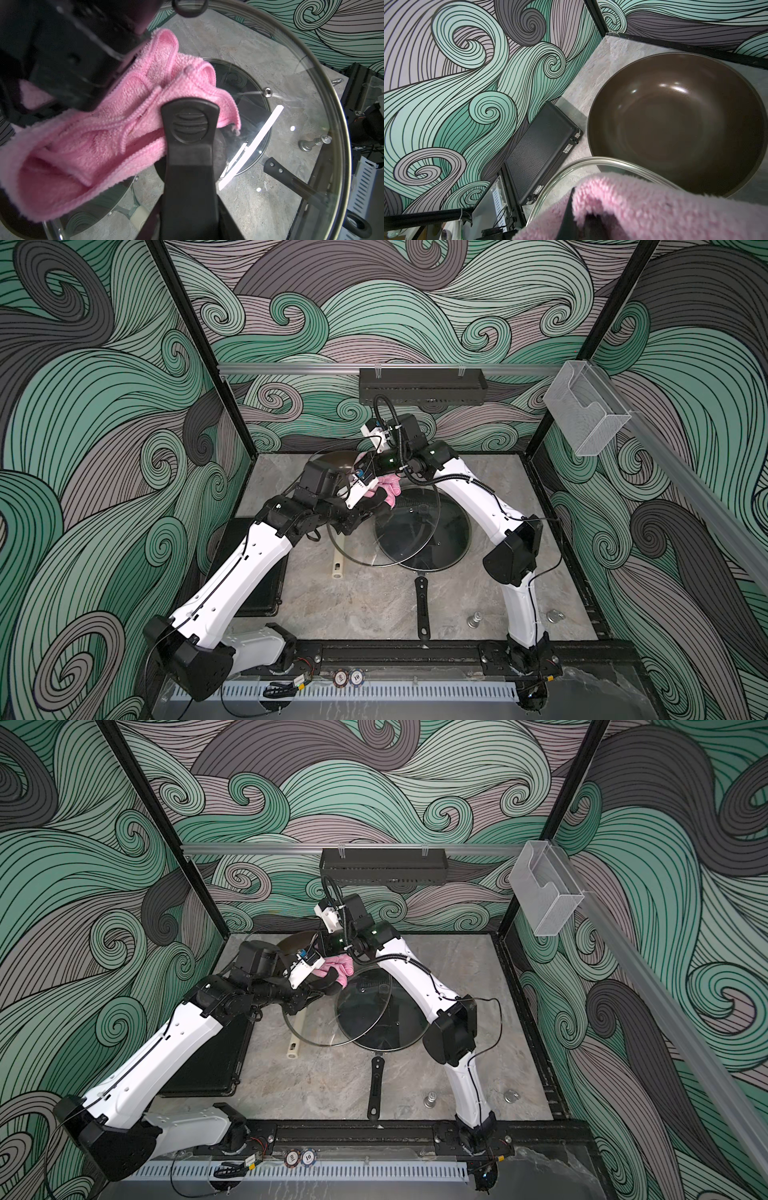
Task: Wipe the pot lid with a cloth
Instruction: Wipe the pot lid.
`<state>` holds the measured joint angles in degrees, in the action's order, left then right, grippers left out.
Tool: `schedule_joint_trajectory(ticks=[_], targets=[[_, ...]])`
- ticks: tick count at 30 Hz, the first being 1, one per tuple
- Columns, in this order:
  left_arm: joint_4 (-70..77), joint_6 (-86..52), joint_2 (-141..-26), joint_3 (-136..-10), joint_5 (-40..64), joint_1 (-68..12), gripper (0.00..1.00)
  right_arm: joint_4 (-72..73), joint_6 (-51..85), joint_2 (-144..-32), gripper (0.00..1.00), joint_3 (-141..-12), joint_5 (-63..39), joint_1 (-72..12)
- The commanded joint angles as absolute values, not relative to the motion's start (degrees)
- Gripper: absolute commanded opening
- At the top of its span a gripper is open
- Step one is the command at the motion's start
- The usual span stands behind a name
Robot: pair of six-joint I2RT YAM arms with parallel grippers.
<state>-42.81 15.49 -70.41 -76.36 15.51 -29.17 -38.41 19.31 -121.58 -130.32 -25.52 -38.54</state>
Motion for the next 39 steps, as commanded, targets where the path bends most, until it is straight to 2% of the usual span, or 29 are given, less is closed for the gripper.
schedule_joint_trajectory(ticks=[1, 4, 10, 19, 24, 30, 39], targets=[[-31.90, 15.56, -66.63, -80.47, 14.47, -29.62, 0.00, -40.23, 21.72, -118.47, 0.00, -129.13, -21.36, -36.59], [-31.31, 14.89, -65.84, -79.63, 12.93, -29.62, 0.00, -40.65, 22.43, -116.81, 0.00, -128.11, -20.76, -35.22], [-31.99, 13.01, -66.60, -80.74, 9.07, -29.60, 0.00, -42.15, 21.36, -112.38, 0.00, -124.51, -11.93, -34.58], [-30.59, 7.73, -68.94, -83.15, 3.79, -29.61, 0.00, -42.64, 21.56, -105.49, 0.00, -118.69, -5.10, -33.46], [-31.71, 1.72, -71.17, -86.70, 3.43, -29.73, 0.00, -40.58, 22.66, -104.12, 0.00, -116.31, -13.19, -33.22], [-30.42, -6.19, -71.84, -87.59, -2.46, -29.96, 0.00, -25.72, 29.90, -95.52, 0.00, -100.15, -13.12, -33.71], [-26.50, -19.01, -73.86, -88.81, -9.35, -31.54, 0.00, -21.47, 31.36, -92.12, 0.00, -93.76, -11.81, -36.65]])
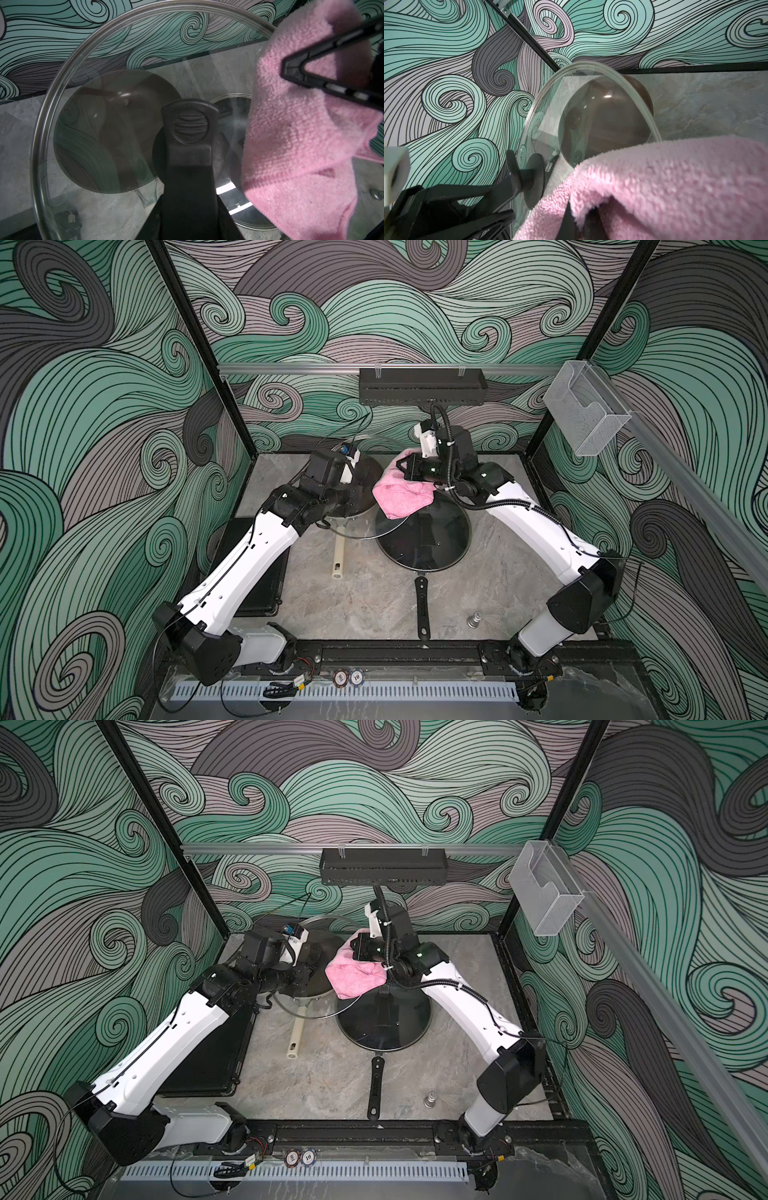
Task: Wipe the pot lid with a cloth
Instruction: Wipe the pot lid.
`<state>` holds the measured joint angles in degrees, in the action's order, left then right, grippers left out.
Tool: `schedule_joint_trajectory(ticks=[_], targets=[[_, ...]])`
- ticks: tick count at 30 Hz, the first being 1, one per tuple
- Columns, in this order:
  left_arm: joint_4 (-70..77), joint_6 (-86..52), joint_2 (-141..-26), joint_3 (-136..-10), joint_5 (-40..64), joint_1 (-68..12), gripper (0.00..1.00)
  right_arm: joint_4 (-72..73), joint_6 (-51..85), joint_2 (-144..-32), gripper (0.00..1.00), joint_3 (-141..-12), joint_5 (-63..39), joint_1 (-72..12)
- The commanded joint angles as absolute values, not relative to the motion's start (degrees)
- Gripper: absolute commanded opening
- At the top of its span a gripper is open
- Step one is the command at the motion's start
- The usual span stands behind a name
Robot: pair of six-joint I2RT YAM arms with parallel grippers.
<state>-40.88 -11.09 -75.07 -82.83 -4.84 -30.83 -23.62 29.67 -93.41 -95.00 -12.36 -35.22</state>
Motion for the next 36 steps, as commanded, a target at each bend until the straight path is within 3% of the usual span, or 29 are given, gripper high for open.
schedule_joint_trajectory(ticks=[1, 5, 14, 24, 36], targets=[[-27.06, -21.51, -74.35, -89.49, -10.39, -31.63, 0.00, -20.96, 31.36, -91.96, 0.00, -93.41, -11.99, -37.05], [-33.11, -32.43, -77.61, -94.94, -15.27, -32.58, 0.00, -18.60, 31.15, -92.04, 0.00, -92.91, -12.14, -39.35], [-31.24, -53.50, -77.32, -93.60, -25.36, -34.33, 0.00, -9.40, 32.44, -91.02, 0.00, -87.54, -13.92, -42.62], [-32.89, -62.42, -77.45, -94.12, -27.60, -34.37, 0.00, -2.47, 35.06, -93.48, 0.00, -84.81, -17.20, -46.55], [-34.79, -59.12, -78.05, -94.57, -27.94, -34.87, 0.00, -7.26, 31.08, -93.25, 0.00, -86.97, -13.33, -45.95]])
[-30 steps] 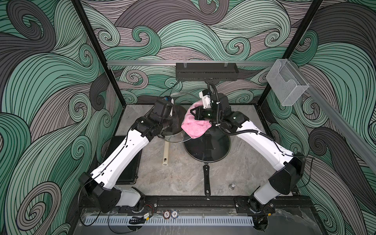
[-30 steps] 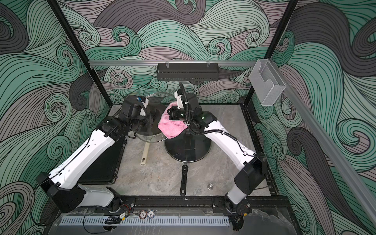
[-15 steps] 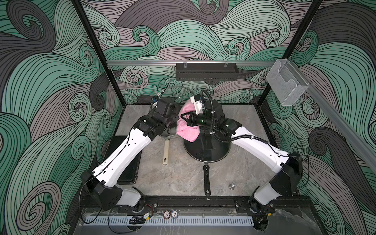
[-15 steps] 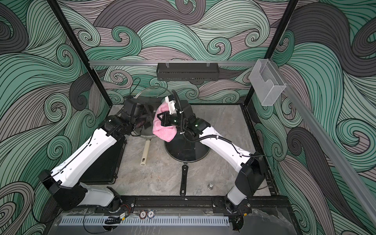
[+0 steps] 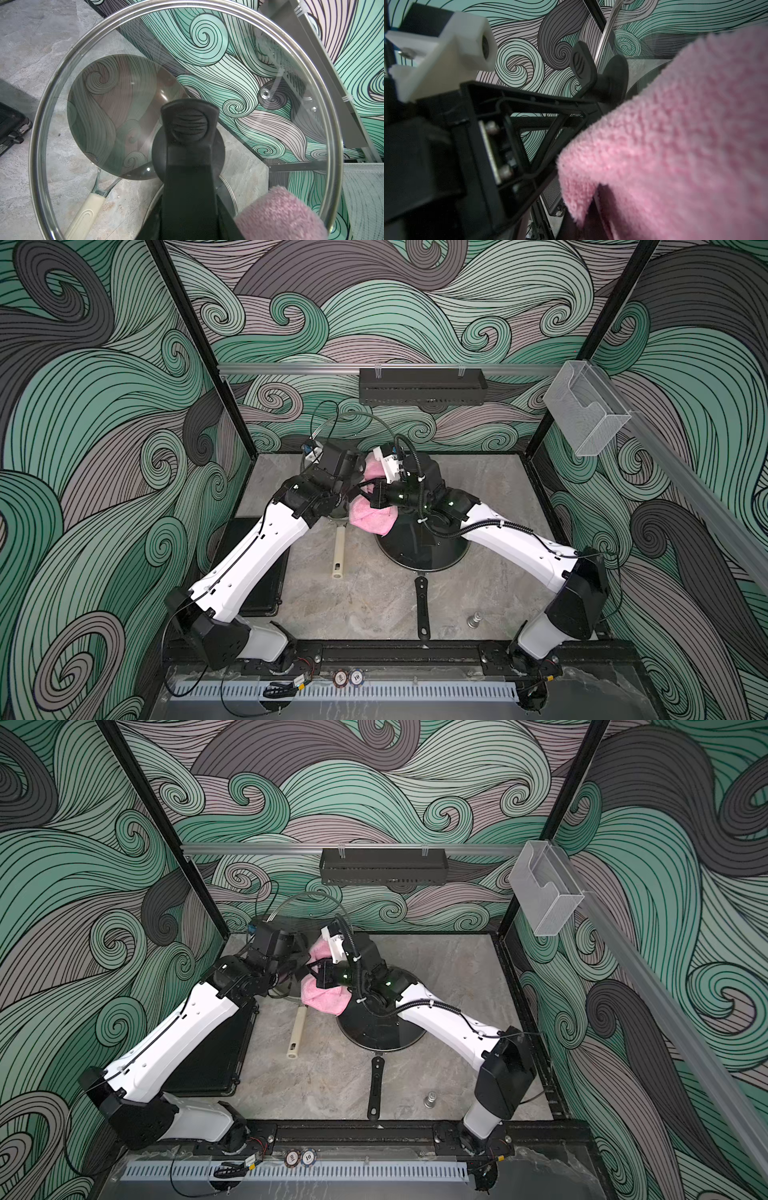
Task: Wipe the pot lid with a cloth
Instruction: Wipe the pot lid.
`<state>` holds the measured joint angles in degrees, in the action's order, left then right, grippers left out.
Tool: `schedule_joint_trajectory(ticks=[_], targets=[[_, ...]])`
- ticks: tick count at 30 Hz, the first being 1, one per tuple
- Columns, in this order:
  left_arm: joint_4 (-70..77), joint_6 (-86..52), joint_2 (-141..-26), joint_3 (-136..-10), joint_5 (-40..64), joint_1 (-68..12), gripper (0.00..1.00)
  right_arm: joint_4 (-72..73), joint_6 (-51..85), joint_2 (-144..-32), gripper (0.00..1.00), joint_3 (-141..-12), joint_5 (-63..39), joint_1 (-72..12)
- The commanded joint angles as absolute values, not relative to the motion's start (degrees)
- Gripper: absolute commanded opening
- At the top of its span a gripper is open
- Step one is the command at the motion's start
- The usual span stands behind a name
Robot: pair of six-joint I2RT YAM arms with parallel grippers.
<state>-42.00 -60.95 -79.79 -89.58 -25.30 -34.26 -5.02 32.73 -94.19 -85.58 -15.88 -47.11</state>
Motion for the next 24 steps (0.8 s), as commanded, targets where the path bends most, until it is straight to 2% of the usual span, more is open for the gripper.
schedule_joint_trajectory(ticks=[1, 17, 24], targets=[[-35.25, -58.50, -78.28, -94.89, -27.51, -34.94, 0.00, -8.10, 30.68, -93.25, 0.00, -87.39, -13.42, -45.36], [-37.73, -38.52, -76.49, -93.69, -22.56, -35.86, 0.00, -15.63, 25.68, -93.93, 0.00, -94.25, -16.37, -35.98], [-33.56, -22.69, -74.28, -89.35, -8.87, -35.86, 0.00, -20.09, 25.03, -97.81, 0.00, -101.43, -20.77, -33.92]])
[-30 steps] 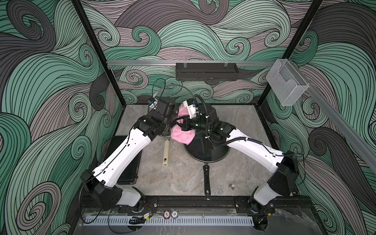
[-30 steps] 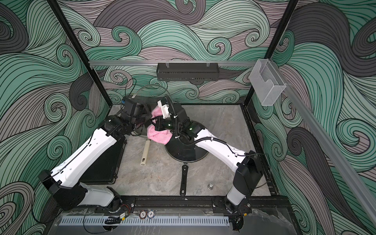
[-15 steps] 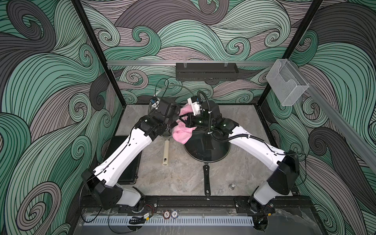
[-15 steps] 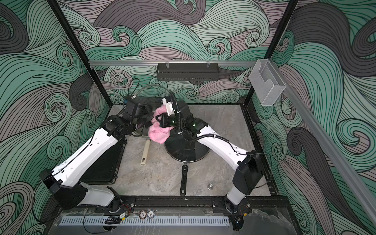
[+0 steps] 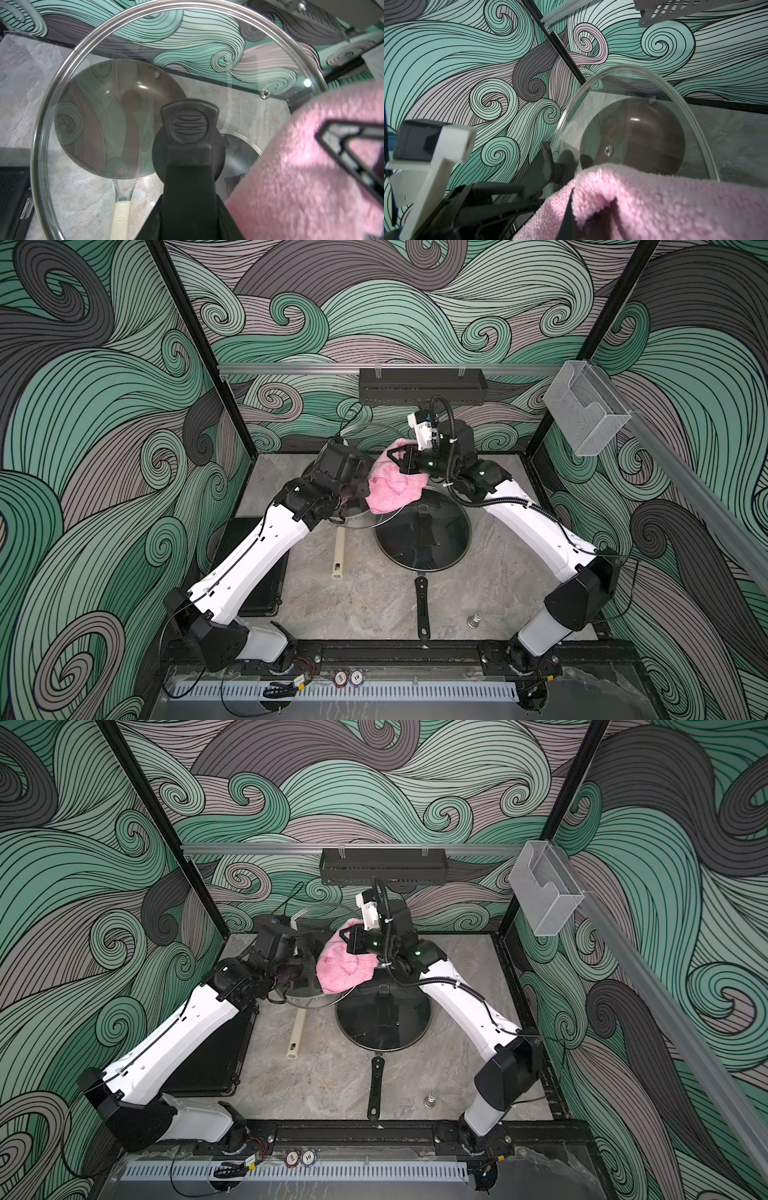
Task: Wipe the pot lid with a cloth
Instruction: Wipe the pot lid.
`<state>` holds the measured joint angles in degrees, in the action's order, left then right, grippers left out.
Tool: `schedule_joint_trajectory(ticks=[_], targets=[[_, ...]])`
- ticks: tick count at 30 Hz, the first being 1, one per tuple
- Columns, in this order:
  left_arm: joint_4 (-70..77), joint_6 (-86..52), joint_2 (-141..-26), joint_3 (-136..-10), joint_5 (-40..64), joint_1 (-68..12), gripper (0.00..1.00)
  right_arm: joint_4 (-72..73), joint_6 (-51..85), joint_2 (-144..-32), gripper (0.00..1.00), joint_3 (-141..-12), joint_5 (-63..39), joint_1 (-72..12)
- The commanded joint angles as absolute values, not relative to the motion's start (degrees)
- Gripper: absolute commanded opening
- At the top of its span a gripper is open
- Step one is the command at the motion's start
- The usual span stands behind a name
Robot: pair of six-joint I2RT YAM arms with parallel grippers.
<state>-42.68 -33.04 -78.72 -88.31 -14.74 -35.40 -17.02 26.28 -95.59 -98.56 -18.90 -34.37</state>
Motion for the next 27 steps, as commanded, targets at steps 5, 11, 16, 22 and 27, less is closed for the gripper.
schedule_joint_trajectory(ticks=[5, 11, 16, 22, 27], targets=[[-33.77, -10.88, -72.38, -88.01, -2.07, -35.86, 0.00, -29.09, 22.98, -102.13, 0.00, -108.91, -22.50, -33.14], [-37.04, 6.63, -70.19, -87.39, 7.90, -35.86, 0.00, -33.18, 22.52, -105.81, 0.00, -114.08, -27.90, -32.61], [-37.69, 15.12, -69.52, -85.85, 10.52, -35.86, 0.00, -36.02, 22.54, -109.05, 0.00, -116.68, -33.60, -32.95], [-40.00, 23.56, -72.37, -88.69, 15.50, -35.77, 0.00, -38.43, 21.56, -112.30, 0.00, -118.85, -37.06, -34.83], [-39.41, 26.47, -73.63, -89.21, 19.17, -35.78, 0.00, -41.44, 20.67, -115.97, 0.00, -122.35, -39.40, -36.64]])
